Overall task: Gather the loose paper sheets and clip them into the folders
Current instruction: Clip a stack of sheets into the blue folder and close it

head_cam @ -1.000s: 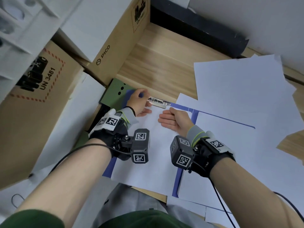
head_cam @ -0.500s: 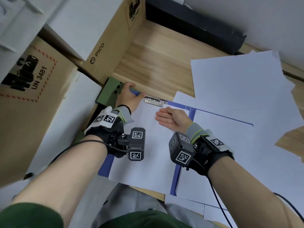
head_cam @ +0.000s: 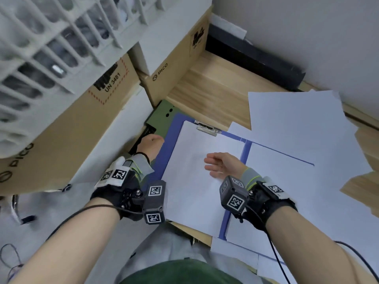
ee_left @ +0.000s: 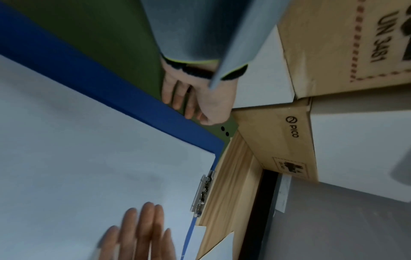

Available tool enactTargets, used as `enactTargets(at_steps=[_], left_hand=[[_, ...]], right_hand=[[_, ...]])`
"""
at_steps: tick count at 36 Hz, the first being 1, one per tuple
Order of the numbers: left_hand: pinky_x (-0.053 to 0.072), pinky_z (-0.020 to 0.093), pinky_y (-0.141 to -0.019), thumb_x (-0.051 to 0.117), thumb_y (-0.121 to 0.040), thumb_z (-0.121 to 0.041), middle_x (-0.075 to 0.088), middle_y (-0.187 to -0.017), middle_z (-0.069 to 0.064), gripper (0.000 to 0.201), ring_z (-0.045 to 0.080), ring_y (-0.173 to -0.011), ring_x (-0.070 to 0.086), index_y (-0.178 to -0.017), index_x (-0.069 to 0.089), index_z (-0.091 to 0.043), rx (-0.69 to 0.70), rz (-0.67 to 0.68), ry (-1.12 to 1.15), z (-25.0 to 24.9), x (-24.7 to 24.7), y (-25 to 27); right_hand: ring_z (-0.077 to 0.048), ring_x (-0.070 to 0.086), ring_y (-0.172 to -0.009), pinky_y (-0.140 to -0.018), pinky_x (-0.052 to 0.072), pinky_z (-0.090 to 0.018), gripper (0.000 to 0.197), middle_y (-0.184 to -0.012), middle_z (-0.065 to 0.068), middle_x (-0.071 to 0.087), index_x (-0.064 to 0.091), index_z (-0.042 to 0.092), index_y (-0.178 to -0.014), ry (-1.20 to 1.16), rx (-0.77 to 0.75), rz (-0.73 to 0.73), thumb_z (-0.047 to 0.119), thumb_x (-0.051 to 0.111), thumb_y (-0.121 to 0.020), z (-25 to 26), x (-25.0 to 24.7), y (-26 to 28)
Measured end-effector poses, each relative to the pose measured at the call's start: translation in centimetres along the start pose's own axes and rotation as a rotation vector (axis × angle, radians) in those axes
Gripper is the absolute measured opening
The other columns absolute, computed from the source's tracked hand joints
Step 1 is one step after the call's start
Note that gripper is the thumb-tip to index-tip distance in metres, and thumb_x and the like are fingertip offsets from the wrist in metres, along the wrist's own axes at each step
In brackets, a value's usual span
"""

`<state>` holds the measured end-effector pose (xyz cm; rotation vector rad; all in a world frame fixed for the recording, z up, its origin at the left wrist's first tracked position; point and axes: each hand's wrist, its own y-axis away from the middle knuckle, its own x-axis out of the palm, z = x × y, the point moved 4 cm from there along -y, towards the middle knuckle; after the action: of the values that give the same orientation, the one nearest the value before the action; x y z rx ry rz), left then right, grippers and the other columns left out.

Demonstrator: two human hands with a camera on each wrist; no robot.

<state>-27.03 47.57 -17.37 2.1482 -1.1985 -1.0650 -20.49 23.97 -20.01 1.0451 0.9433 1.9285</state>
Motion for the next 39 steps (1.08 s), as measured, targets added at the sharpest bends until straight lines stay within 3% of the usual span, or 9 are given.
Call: enactTargets(at_steps=[6, 10, 15, 19, 24, 28, 30, 33, 39], left_hand=[[0.039, 0.029, -0.070, 0.053, -0.091, -0.016, 0.051, -0.083, 0.007, 0.011, 0.022, -0.074, 0.048, -0.081, 0.050, -0.015, -0.030, 0.107, 0.008, 2.3, -0.5, 1.2], [0.041, 0.024, -0.059, 0.061, -0.090, -0.017, 0.047, -0.076, 0.003, 0.012, 0.014, -0.066, 0.045, -0.098, 0.052, -0.016, 0.000, 0.214, 0.018, 1.6, -0.7, 2.6], [0.049, 0.022, -0.060, 0.066, -0.083, 0.001, 0.052, -0.077, 0.000, 0.031, 0.011, -0.068, 0.054, -0.106, 0.054, -0.016, 0.170, 0.307, -0.049, -0.1, -1.4, 5.0], [0.049, 0.017, -0.051, 0.062, -0.082, 0.007, 0.054, -0.072, 0.000, 0.029, 0.009, -0.057, 0.053, -0.098, 0.053, -0.016, 0.244, 0.418, 0.056, -2.6, -0.9, 7.8], [0.041, 0.016, -0.045, 0.057, -0.089, -0.005, 0.051, -0.070, 0.000, 0.018, 0.006, -0.046, 0.046, -0.091, 0.051, -0.022, 0.294, 0.644, 0.171, -6.5, 2.3, 11.4], [0.053, 0.022, -0.054, 0.050, -0.096, -0.029, 0.056, -0.078, -0.001, 0.016, 0.013, -0.058, 0.055, -0.108, 0.054, -0.020, 0.265, 0.844, 0.266, -10.3, 6.7, 15.0], [0.057, 0.029, -0.064, 0.046, -0.097, -0.034, 0.059, -0.085, 0.002, 0.029, 0.019, -0.068, 0.061, -0.120, 0.053, -0.018, 0.240, 0.942, 0.243, -11.5, 9.2, 16.7], [0.059, 0.038, -0.074, 0.043, -0.096, -0.041, 0.067, -0.104, 0.011, 0.042, 0.032, -0.085, 0.066, -0.129, 0.050, -0.016, 0.181, 1.047, 0.201, -12.0, 12.9, 18.7], [0.054, 0.041, -0.082, 0.038, -0.096, -0.047, 0.064, -0.124, 0.009, 0.039, 0.035, -0.102, 0.062, -0.124, 0.052, -0.023, 0.099, 1.123, 0.035, -10.1, 19.1, 20.6]], right_hand=[[-0.011, 0.033, -0.042, -0.041, 0.041, -0.020, 0.027, -0.053, 0.007, 0.044, 0.038, 0.019, -0.070, -0.003, 0.102, -0.073, 0.021, 0.046, -0.096, -4.7, -0.3, 1.7], [-0.012, 0.015, -0.043, -0.035, 0.033, -0.022, 0.038, -0.057, 0.004, 0.018, 0.026, 0.021, -0.061, -0.047, 0.053, 0.043, 0.015, 0.036, -0.097, -4.8, 0.3, 1.5], [-0.012, 0.019, -0.040, -0.033, 0.027, -0.019, 0.030, -0.060, 0.004, 0.020, 0.032, 0.019, -0.066, -0.061, 0.056, -0.019, 0.015, 0.037, -0.095, -4.6, 1.2, 2.3], [-0.017, 0.012, -0.060, -0.044, 0.029, -0.023, 0.018, -0.066, -0.001, 0.028, 0.042, 0.016, -0.076, -0.017, -0.022, -0.112, 0.015, 0.047, -0.092, -3.8, 1.8, 4.6], [-0.018, 0.041, -0.062, -0.070, 0.045, -0.037, 0.012, -0.069, -0.002, 0.048, 0.053, 0.016, -0.081, 0.002, -0.115, -0.149, 0.021, 0.059, -0.089, -2.3, 1.8, 8.1], [-0.021, 0.056, -0.084, -0.088, 0.052, -0.049, 0.012, -0.089, -0.004, 0.056, 0.059, 0.017, -0.093, -0.033, -0.205, -0.134, 0.029, 0.060, -0.091, -1.1, -0.5, 11.4], [-0.023, 0.059, -0.090, -0.082, 0.055, -0.048, 0.020, -0.100, -0.007, 0.058, 0.061, 0.016, -0.102, -0.071, -0.252, -0.141, 0.032, 0.057, -0.092, -1.3, -2.2, 13.5], [-0.014, 0.063, -0.067, -0.064, 0.054, -0.033, 0.024, -0.082, 0.000, 0.064, 0.067, 0.020, -0.091, -0.097, -0.301, -0.195, 0.038, 0.052, -0.094, -2.5, -5.3, 16.0], [-0.017, 0.062, -0.076, -0.069, 0.048, -0.029, 0.027, -0.089, -0.002, 0.066, 0.063, 0.016, -0.106, -0.301, -0.442, -0.171, 0.038, 0.059, -0.091, -6.0, -11.8, 19.1]])
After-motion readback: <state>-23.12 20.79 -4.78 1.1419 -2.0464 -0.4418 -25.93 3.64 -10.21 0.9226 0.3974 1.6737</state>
